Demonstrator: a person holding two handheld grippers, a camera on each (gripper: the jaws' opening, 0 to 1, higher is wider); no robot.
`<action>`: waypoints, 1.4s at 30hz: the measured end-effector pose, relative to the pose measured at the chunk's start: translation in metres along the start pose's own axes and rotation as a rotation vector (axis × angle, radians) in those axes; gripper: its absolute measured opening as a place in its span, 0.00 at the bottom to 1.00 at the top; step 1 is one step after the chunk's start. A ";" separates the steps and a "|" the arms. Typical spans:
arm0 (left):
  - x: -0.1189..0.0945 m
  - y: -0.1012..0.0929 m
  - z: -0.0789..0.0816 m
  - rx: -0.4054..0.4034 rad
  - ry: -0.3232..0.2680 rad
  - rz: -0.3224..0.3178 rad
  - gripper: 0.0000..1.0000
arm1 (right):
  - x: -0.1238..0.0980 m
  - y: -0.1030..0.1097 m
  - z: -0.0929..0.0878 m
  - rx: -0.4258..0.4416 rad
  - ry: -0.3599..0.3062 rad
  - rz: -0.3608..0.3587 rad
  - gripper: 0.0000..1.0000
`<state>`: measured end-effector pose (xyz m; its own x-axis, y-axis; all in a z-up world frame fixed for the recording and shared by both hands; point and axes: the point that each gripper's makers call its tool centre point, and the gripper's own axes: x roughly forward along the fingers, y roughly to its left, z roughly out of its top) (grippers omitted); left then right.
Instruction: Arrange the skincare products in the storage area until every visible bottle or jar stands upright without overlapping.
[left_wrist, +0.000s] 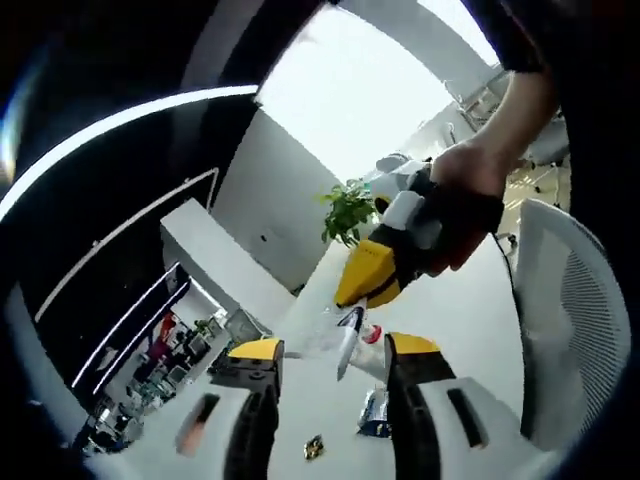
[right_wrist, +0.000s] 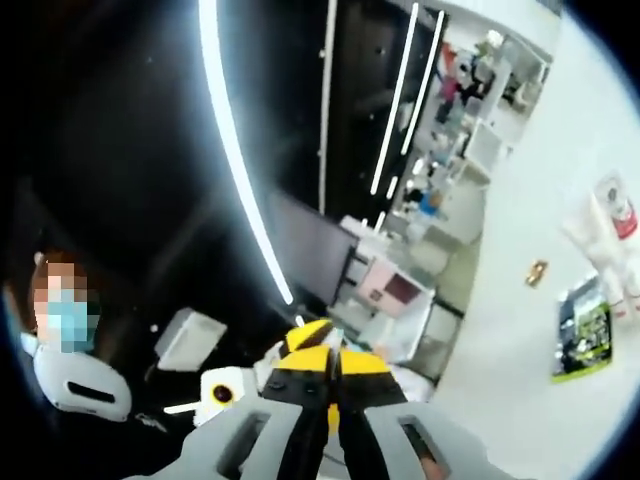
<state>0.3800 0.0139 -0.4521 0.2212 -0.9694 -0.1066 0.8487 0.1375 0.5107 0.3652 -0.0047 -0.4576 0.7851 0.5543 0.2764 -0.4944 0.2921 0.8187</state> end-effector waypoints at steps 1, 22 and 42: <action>-0.001 0.002 0.001 -0.076 -0.020 0.001 0.56 | 0.001 0.003 0.000 -0.007 -0.001 0.007 0.00; -0.021 0.017 0.021 -1.225 -0.482 -0.124 0.42 | 0.025 0.023 0.011 -0.068 -0.168 0.093 0.00; -0.028 0.034 0.013 -1.147 -0.442 0.075 0.06 | 0.033 0.020 -0.004 0.085 -0.241 0.110 0.00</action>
<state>0.3964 0.0431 -0.4206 0.2955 -0.9061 0.3027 0.8209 0.0788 -0.5655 0.3799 0.0232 -0.4339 0.7995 0.3746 0.4694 -0.5566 0.1683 0.8136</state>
